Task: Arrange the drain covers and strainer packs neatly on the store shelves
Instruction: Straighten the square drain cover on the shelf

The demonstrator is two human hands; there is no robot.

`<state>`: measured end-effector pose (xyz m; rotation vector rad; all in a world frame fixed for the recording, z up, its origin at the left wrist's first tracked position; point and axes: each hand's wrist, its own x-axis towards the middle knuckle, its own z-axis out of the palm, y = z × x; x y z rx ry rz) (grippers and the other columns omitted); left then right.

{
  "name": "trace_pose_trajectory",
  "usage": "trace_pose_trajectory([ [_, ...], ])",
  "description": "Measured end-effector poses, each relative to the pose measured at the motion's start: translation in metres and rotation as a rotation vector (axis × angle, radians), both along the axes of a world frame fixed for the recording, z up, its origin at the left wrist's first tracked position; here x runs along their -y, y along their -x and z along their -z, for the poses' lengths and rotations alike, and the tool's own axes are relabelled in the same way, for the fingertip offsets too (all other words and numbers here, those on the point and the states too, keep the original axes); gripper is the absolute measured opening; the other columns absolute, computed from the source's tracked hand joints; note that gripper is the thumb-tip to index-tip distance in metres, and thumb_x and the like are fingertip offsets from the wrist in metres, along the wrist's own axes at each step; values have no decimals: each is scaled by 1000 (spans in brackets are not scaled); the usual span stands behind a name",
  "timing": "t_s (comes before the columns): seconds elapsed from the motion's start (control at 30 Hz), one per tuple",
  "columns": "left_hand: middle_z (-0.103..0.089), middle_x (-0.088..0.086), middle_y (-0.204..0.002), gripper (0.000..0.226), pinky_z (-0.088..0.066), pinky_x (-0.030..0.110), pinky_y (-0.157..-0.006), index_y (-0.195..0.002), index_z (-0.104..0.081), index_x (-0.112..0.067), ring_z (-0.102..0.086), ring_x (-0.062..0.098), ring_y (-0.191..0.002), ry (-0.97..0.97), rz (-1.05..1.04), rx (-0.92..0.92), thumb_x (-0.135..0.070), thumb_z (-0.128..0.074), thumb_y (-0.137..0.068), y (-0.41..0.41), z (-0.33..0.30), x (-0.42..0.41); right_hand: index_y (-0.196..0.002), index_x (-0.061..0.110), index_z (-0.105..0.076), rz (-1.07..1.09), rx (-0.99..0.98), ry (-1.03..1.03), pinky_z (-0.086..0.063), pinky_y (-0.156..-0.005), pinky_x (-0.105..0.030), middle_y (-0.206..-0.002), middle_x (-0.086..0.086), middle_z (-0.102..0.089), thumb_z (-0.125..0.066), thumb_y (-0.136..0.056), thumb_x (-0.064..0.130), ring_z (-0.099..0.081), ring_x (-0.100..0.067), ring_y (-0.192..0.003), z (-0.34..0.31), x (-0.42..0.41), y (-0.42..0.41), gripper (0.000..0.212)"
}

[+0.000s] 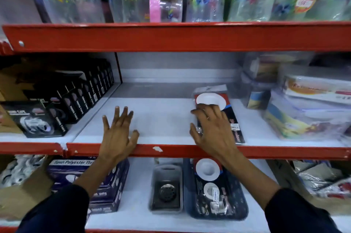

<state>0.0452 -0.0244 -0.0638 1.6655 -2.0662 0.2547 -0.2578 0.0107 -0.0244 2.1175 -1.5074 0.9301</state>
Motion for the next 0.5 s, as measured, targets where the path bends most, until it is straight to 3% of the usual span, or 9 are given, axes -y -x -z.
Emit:
trace_pose_trajectory([
  [0.1, -18, 7, -164, 71, -1, 60, -123, -153, -28, -14, 2, 22, -155, -3, 90, 14, -52, -21, -93, 37, -4, -8, -130, 10, -54, 320, 118, -279, -44, -97, -50, -138, -18, -51, -56, -87, 41, -45, -41, -123, -6, 19, 37, 54],
  [0.2, -30, 3, -160, 64, -10, 53, -125, -148, -39, -18, -12, 22, -154, -60, 190, -98, -52, -25, -96, 84, -10, -14, -125, 3, -50, 465, 285, -476, -45, -93, -52, -127, -25, -54, -57, -90, 41, -47, -46, -117, -4, 29, 71, 52],
  [0.33, -62, 7, -138, 43, -41, 34, -112, -131, -62, -15, -50, 24, -132, -178, 282, -323, -34, -46, -96, 146, -28, -10, -114, 4, -58, 448, 498, -601, -48, -85, -40, -120, -20, -63, -56, -93, 40, -58, -39, -111, -6, 32, 97, 42],
  [0.43, -70, 11, -126, 34, -48, 28, -98, -120, -68, -8, -63, 28, -114, -362, 242, -491, -24, -51, -96, 181, -42, 3, -105, 3, -66, 406, 578, -645, -50, -88, -38, -111, -15, -68, -65, -87, 33, -63, -34, -108, -8, 33, 105, 35],
  [0.5, -72, 16, -118, 27, -49, 27, -94, -107, -72, -1, -66, 31, -109, -399, 198, -566, -18, -57, -93, 193, -47, 11, -92, -1, -69, 382, 609, -624, -53, -80, -34, -97, -15, -70, -70, -84, 28, -66, -33, -98, -9, 34, 108, 30],
])
